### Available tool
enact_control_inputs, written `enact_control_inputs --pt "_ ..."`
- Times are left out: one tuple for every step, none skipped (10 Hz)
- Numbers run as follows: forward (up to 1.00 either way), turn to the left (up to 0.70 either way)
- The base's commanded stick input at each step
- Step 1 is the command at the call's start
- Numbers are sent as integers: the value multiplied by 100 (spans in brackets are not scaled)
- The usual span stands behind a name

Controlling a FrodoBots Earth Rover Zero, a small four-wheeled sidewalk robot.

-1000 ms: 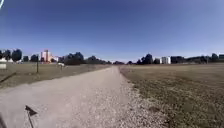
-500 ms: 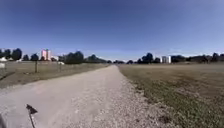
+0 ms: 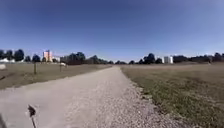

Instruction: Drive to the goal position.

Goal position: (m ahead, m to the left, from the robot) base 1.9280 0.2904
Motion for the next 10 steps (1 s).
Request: enact_control_inputs --pt "70 3" --pt "70 3" --pt "70 3" --pt "70 3" --pt "70 3" --pt "70 3" --pt "70 3" --pt "70 3" --pt "70 3" --pt "70 3"
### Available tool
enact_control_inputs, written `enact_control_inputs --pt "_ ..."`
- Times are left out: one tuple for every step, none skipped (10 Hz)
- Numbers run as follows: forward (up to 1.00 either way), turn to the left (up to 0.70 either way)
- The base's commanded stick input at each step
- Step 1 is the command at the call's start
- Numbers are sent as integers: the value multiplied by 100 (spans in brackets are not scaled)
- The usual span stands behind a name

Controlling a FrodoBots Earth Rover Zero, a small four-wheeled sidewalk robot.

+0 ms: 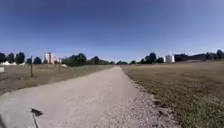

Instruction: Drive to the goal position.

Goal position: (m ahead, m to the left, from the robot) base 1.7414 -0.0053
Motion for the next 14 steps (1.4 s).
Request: enact_control_inputs --pt "70 3" --pt "70 3" --pt "70 3" --pt "70 3" --pt "70 3" --pt "70 3" --pt "70 3" --pt "70 3" --pt "70 3" --pt "70 3" --pt "70 3" --pt "70 3" --pt "70 3" --pt "70 3"
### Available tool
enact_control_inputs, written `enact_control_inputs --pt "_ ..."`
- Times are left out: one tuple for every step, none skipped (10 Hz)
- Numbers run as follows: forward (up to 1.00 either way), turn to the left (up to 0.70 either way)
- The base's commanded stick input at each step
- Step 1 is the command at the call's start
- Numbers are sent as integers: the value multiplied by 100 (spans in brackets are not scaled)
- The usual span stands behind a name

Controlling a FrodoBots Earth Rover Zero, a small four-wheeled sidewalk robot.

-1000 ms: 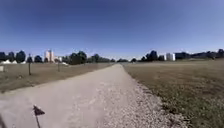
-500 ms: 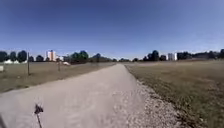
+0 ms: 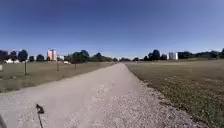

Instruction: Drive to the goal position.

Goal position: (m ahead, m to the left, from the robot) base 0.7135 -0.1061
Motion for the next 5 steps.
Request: enact_control_inputs --pt "70 3" --pt "70 3" --pt "70 3" --pt "70 3" --pt "70 3"
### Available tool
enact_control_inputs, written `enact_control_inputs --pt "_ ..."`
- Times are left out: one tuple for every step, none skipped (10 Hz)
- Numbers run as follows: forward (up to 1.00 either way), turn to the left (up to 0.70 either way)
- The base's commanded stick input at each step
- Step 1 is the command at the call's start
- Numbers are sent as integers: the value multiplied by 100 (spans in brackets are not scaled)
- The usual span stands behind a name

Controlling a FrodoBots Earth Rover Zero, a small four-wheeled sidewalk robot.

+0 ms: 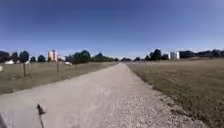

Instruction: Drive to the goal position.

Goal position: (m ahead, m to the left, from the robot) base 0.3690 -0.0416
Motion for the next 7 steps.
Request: enact_control_inputs --pt "70 3" --pt "70 3" --pt "70 3" --pt "70 3" --pt "70 3" --pt "70 3" --pt "70 3"
